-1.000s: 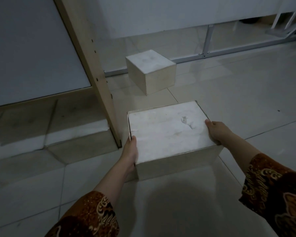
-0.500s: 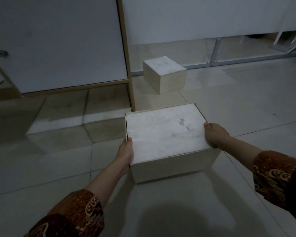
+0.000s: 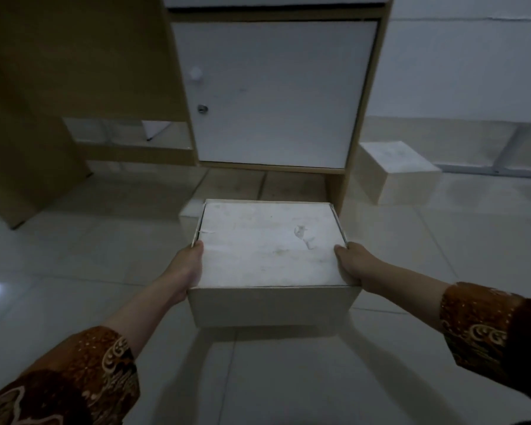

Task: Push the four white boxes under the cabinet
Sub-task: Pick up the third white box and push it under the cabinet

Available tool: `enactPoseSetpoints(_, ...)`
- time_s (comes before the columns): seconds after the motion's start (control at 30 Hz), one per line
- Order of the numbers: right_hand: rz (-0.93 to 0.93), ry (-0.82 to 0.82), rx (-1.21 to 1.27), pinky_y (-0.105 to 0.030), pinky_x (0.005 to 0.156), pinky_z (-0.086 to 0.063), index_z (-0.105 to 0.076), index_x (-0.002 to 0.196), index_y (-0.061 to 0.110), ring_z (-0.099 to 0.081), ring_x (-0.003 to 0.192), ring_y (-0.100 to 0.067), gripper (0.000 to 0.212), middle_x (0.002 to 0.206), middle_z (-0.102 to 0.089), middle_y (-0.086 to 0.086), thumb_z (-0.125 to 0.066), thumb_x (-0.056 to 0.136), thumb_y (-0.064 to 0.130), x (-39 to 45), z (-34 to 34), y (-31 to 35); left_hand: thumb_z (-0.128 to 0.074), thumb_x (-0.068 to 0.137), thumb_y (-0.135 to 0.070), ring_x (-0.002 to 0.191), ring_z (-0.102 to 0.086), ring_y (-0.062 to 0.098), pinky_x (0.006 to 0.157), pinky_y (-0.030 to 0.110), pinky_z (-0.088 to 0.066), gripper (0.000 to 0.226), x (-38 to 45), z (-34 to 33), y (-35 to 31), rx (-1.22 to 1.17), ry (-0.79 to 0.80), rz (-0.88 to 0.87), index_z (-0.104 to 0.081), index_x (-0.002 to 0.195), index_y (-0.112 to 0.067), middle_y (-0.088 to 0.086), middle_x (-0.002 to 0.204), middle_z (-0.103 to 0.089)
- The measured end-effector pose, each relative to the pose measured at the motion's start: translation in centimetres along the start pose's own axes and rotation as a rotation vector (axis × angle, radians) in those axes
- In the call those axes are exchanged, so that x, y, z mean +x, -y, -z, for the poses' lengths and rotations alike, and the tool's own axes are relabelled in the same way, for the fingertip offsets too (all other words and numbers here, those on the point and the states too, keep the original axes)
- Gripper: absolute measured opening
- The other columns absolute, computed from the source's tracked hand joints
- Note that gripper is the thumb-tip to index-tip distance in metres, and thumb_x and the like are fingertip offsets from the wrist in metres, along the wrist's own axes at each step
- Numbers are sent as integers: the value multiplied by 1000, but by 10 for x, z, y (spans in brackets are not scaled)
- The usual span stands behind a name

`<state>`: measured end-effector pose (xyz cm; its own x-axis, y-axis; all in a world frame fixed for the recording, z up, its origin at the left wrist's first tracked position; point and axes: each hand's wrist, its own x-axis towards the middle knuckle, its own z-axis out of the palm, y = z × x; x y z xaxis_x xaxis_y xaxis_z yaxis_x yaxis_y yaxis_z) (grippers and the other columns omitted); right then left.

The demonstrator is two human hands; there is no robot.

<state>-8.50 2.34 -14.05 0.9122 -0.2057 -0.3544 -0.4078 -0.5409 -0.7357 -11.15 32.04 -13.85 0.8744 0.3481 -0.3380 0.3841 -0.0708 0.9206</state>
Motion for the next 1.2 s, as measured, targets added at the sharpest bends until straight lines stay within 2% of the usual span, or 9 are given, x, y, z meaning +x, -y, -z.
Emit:
enactPoseSetpoints(0.1, 52, 54, -4, -42, 108, -38, -45, 134, 1, -48, 123, -37, 43, 138, -49, -21, -33, 100, 26, 4, -35, 29, -33, 102, -30, 106, -58, 28, 88, 33, -44, 45, 7, 41, 5, -43, -45, 7, -51, 129, 1, 18, 129, -58)
enactPoseSetpoints(0.47, 90, 217, -152, -33, 105, -35, -39, 140, 5, -44, 128, -33, 45, 144, -44, -17, -32, 100, 26, 9, -191, 131, -34, 102, -23, 119, -54, 39, 90, 39, -43, 43, 73, 187, 49, -161, -202, 132, -47, 131, 7, 25, 134, -53)
enactPoseSetpoints(0.7, 80, 320, -210, -32, 101, -37, -39, 139, 8, -46, 126, -32, 44, 142, -45, -15, -34, 99, 26, 8, -295, 196, -34, 102, -23, 97, -56, 30, 83, 35, -41, 40, 113, 285, 72, -206, -329, 200, -50, 128, 1, 13, 110, -57)
enactPoseSetpoints(0.77, 111, 334, -229, -29, 94, -40, -41, 137, 10, -49, 121, -31, 42, 138, -49, -13, -37, 97, 23, 11, -313, 213, -34, 101, -22, 81, -55, 24, 79, 32, -42, 31, 124, 299, 76, -253, -374, 205, -54, 120, -7, 7, 94, -58)
enactPoseSetpoints(0.87, 171, 350, -280, -26, 90, -39, -41, 138, 13, -50, 120, -31, 43, 138, -50, -13, -40, 96, 21, 22, -337, 235, -35, 100, -20, 66, -49, 23, 59, 27, -39, 31, 144, 312, 86, -290, -450, 249, -54, 78, -10, 1, 70, -48)
enactPoseSetpoints(0.93, 210, 335, -333, -27, 94, -38, -40, 139, 12, -47, 124, -32, 45, 140, -48, -14, -41, 96, 21, 32, -345, 246, -36, 98, -20, 82, -53, 27, 69, 33, -42, 32, 153, 310, 91, -304, -477, 281, -55, 76, -6, 7, 74, -52)
enactPoseSetpoints(1.03, 275, 257, -366, -33, 98, -42, -44, 135, 8, -49, 120, -34, 43, 135, -51, -17, -43, 93, 18, 46, -355, 253, -36, 97, -21, 107, -57, 37, 96, 45, -45, 38, 167, 296, 100, -323, -544, 297, -58, 112, 7, 26, 110, -60)
enactPoseSetpoints(1.1, 351, 180, -453, -38, 100, -41, -46, 128, 1, -44, 123, -35, 40, 136, -47, -21, -45, 91, 16, 50, -361, 251, -34, 98, -20, 114, -55, 41, 98, 46, -42, 41, 173, 282, 100, -330, -591, 281, -54, 120, 8, 30, 124, -56)
enactPoseSetpoints(1.2, 438, 166, -571, -40, 113, -23, -39, 132, -2, -16, 140, -39, 43, 148, -24, -26, -44, 94, 18, 48, -374, 241, -31, 100, -18, 117, -51, 42, 99, 44, -40, 40, 176, 259, 95, -316, -639, 222, -50, 127, 5, 31, 128, -53)
